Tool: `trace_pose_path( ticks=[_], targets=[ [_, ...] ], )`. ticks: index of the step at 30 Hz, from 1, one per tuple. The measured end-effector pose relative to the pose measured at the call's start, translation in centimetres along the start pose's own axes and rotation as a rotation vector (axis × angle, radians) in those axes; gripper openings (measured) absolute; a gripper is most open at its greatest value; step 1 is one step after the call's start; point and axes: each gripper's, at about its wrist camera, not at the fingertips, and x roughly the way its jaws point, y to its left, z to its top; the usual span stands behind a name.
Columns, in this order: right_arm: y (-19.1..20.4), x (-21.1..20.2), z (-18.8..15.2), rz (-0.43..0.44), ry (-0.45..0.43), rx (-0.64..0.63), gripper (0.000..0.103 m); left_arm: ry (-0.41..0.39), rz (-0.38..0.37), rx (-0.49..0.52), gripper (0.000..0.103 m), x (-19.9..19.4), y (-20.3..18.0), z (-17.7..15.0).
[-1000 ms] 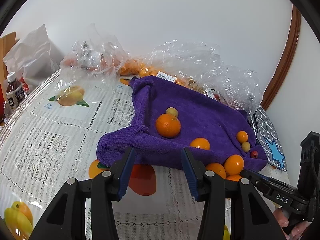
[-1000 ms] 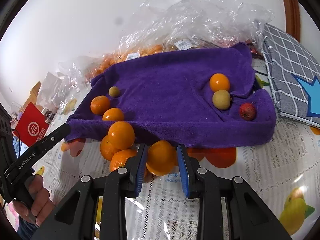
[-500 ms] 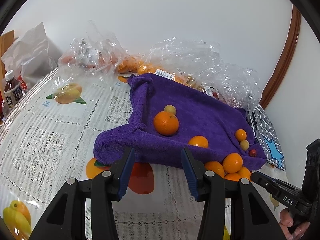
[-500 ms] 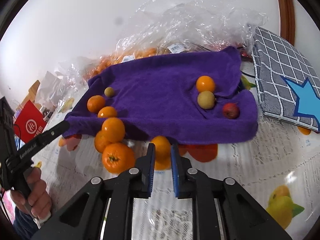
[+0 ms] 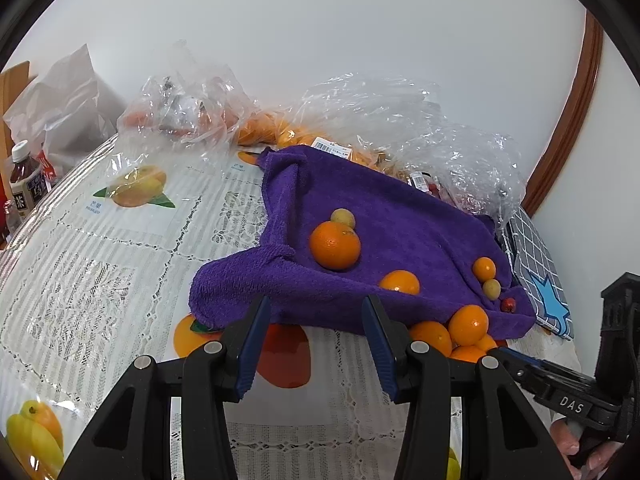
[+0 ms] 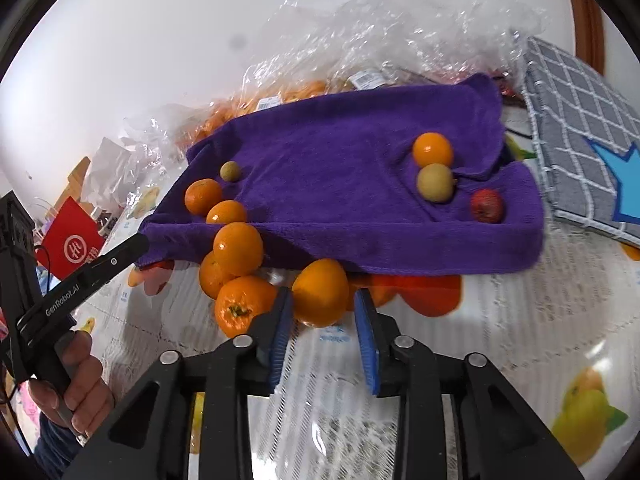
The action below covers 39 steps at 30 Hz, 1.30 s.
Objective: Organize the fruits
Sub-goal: 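Grasp an orange from the tablecloth with the right gripper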
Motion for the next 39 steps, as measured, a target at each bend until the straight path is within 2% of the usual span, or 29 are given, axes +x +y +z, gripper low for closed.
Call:
trace_pose_path(
  ticks=[6, 7, 9, 12, 14, 15, 17, 22, 25, 29, 31, 34, 39],
  targets=[
    [-0.1, 0.6, 0.4, 0.033, 0.017, 0.02, 0.034, 0.004, -0.005, -0.002, 0.046, 0.1, 0.0, 0.0],
    [-0.3, 0.6, 0.4, 0.05, 0.02, 0.028, 0.03, 0.004, -0.005, -0.001, 0.046, 0.1, 0.0, 0.0],
    [-0.4, 0.5, 0.3, 0.063, 0.021, 0.035, 0.03, 0.002, -0.003, -0.001, 0.046, 0.0, 0.0, 0.0],
    [-0.5, -0.2, 0.3, 0.028, -0.004, 0.019, 0.026, 0.004, -0.004, -0.004, 0.046, 0.1, 0.0, 0.0],
    [-0.8, -0.8, 0.2, 0.012, -0.015, 0.015, 0.017, 0.006, -0.006, -0.006, 0.046, 0.2, 0.1, 0.0],
    [-1.1, -1.2, 0.1, -0.001, -0.021, 0.015, 0.017, 0.007, -0.007, -0.006, 0.046, 0.1, 0.1, 0.0],
    [-1.5, -1.6, 0.0, -0.03, -0.021, 0.014, 0.02, 0.006, -0.008, -0.004, 0.046, 0.1, 0.0, -0.1],
    [-1.5, -2.1, -0.2, -0.038, -0.021, 0.005, 0.02, 0.004, -0.001, 0.004, 0.046, 0.1, -0.1, -0.2],
    [-0.8, -2.2, -0.2, -0.029, -0.033, -0.017, 0.03, 0.007, -0.001, -0.001, 0.046, 0.2, 0.0, -0.1],
    [0.1, -0.6, -0.1, -0.045, -0.008, -0.047, 0.034, 0.009, -0.002, -0.004, 0.046, 0.2, 0.1, -0.1],
    [0.2, 0.1, 0.0, -0.096, -0.008, -0.056, 0.034, 0.009, -0.003, -0.005, 0.046, 0.2, 0.2, -0.1],
    [-0.6, 1.2, 0.1, -0.058, 0.034, -0.015, 0.034, 0.011, -0.007, -0.005, 0.046, 0.2, 0.2, -0.1],
    [-0.5, 1.1, -0.1, -0.072, 0.007, -0.029, 0.032, 0.006, -0.023, 0.018, 0.046, 0.1, -0.2, -0.2]
  ],
)
